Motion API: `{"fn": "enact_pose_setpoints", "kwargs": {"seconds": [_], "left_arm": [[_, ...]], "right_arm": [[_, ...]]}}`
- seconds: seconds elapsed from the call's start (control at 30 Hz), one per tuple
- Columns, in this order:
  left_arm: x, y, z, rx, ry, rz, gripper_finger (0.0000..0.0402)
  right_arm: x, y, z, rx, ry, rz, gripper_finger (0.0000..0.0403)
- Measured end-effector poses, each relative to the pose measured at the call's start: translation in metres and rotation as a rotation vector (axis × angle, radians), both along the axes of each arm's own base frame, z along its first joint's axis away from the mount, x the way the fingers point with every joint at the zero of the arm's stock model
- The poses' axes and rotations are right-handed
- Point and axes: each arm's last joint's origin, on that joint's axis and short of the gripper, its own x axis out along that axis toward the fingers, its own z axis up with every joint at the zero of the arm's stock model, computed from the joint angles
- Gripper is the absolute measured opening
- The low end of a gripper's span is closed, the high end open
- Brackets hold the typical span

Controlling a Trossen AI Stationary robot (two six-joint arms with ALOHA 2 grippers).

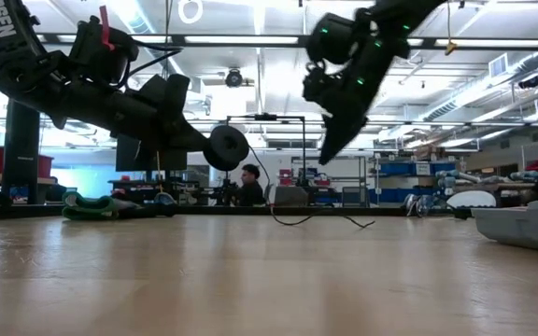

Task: Coil cords
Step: Coil the black wire

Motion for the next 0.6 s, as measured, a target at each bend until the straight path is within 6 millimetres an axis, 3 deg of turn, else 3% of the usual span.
{"fn": "enact_pose_setpoints", "kwargs": {"seconds": [0.2,0.37,0.47,0.6], "left_arm": [[0.000,0.000,0.000,-0.003,-0.002,-0.009,0.0000],[0.000,0.000,0.001,-0.002,-0.010,-0.012,0.0000],[0.000,0.000,0.001,-0.001,-0.010,-0.011,0.0000],[0.001,0.000,0.003,0.007,-0.029,-0.012,0.0000]], "right_arm": [[-0.029,0.005,-0.038,-0.013,-0.155,-0.180,0.0045],[-0.032,0.007,-0.075,0.042,-0.482,-0.285,0.0044],[-0.035,0.010,-0.091,0.052,-0.564,-0.271,0.0045],[-0.031,0.009,-0.096,0.038,-0.608,-0.253,0.0044]]}}
